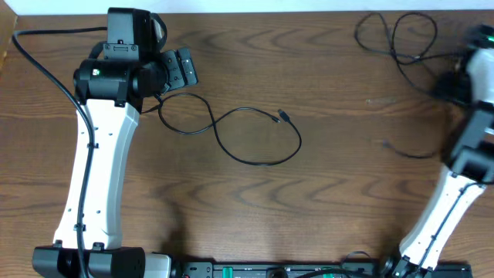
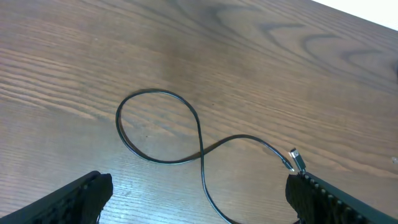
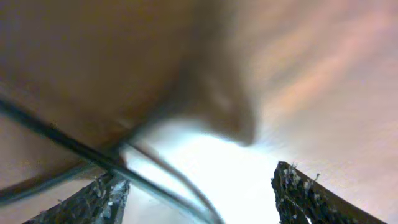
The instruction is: Untangle cables
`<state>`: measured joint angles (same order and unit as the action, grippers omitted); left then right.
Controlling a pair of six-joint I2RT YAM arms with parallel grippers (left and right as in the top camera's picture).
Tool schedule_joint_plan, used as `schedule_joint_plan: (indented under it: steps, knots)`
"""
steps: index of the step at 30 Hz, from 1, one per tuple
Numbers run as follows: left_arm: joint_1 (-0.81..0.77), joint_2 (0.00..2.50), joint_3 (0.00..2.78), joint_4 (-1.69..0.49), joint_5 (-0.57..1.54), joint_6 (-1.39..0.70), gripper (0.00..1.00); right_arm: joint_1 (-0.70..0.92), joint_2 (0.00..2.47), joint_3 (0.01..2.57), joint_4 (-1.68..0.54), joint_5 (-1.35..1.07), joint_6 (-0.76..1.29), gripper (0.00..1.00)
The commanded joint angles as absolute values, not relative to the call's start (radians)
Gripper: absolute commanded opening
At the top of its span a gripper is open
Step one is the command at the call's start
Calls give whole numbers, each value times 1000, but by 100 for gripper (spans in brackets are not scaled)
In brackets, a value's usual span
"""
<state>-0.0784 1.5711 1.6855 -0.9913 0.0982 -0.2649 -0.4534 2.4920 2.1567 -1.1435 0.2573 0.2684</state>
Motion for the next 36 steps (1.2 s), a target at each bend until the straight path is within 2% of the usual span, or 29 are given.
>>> schedule_joint_plan:
  steps: [1, 8, 13, 17, 20, 22, 25, 31, 36]
  knots:
    - [-73, 1581, 1687, -995, 89, -266, 95, -576, 2520, 2138, -1127, 258, 245, 71]
    - [-73, 1581, 1687, -994, 89, -266, 95, -703, 2516, 2147, -1115, 112, 185, 73]
    - [-73, 1581, 1687, -992, 89, -266, 95, -695, 2483, 2189, -1141, 53, 154, 85]
    - [-73, 1581, 1687, -974, 88, -245, 95, -633, 2379, 2277, -1172, -174, 17, 99]
    - [-66, 1581, 1687, -963, 89, -237, 95, -572, 2304, 2301, -1186, -323, -78, 99]
    - [-33, 1581, 1687, -960, 89, -251, 96, -476, 2239, 2301, -1185, -448, -176, 99]
    - [18, 1581, 1687, -966, 89, -298, 96, -341, 2219, 2301, -1184, -478, -220, 99]
    - [117, 1581, 1687, -984, 93, -323, 96, -25, 2239, 2300, -1161, -456, -267, 99]
    - [167, 1581, 1687, -1001, 93, -323, 96, 242, 2267, 2300, -1087, -345, -267, 99]
